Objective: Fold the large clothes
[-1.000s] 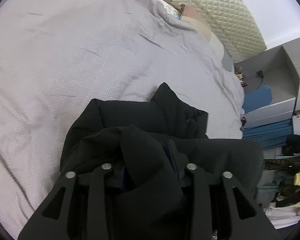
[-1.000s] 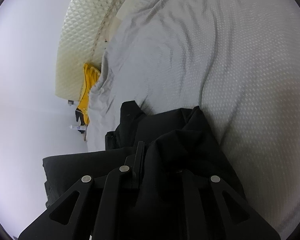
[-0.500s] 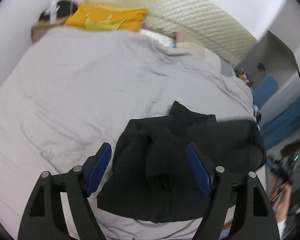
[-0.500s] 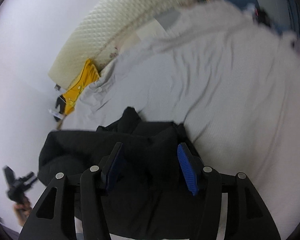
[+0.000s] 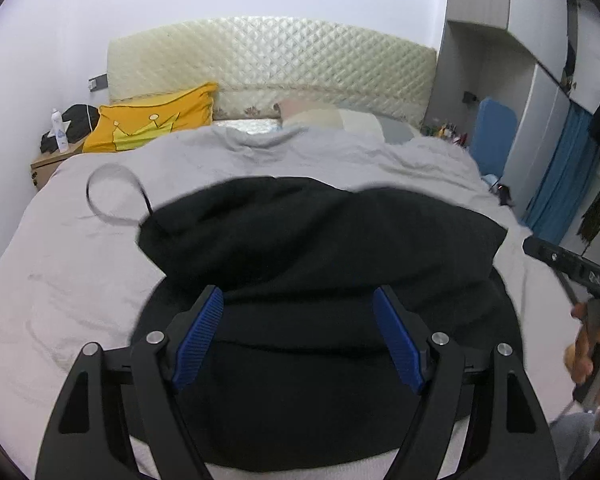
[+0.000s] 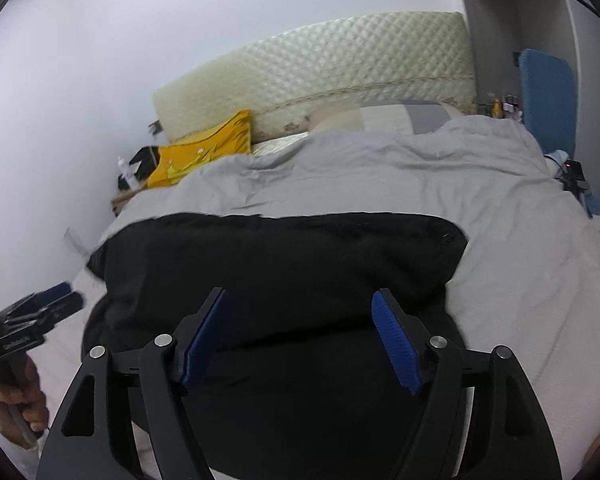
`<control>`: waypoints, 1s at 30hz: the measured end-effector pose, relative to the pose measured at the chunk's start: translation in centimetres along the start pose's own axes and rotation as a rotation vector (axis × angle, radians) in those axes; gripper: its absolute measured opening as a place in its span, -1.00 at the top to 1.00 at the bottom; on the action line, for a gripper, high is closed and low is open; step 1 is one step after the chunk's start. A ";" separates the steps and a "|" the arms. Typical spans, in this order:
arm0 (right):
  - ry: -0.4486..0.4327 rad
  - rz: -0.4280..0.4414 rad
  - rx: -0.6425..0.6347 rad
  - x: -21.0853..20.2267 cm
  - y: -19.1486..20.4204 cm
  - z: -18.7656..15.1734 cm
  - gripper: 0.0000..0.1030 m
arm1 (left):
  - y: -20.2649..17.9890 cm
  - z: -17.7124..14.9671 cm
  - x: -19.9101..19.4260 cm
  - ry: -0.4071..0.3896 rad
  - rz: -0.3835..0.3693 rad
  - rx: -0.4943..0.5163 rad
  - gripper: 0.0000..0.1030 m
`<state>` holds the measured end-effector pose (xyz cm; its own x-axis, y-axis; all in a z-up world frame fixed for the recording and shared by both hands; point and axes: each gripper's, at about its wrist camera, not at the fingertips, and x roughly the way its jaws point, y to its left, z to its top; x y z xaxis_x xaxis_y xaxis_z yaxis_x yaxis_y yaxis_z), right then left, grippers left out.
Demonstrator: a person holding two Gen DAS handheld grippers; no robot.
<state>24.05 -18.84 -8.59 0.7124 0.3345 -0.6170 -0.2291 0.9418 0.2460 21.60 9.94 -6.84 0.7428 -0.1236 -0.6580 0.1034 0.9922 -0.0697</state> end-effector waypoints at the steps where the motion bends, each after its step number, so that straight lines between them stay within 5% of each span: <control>1: 0.009 0.000 -0.008 1.1 0.2 -0.4 -0.42 | -0.5 -0.1 0.8 -0.002 0.019 0.012 -0.50; 7: 0.052 -0.013 -0.007 6.8 -0.1 -1.1 -0.50 | -0.1 0.6 6.6 0.035 0.041 -0.023 -0.50; 11: -0.010 -0.076 -0.057 9.9 -0.1 -1.4 -0.70 | 0.3 0.3 10.8 0.062 0.046 -0.056 -0.52; 30: 0.009 -0.112 -0.020 15.2 -1.6 0.9 -0.93 | -0.2 2.6 15.7 0.051 0.058 -0.048 -0.56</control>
<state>35.81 -15.33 -17.68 0.7282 0.2276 -0.6465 -0.1618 0.9737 0.1606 34.94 7.77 -15.25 0.7117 -0.0661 -0.6993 0.0282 0.9974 -0.0656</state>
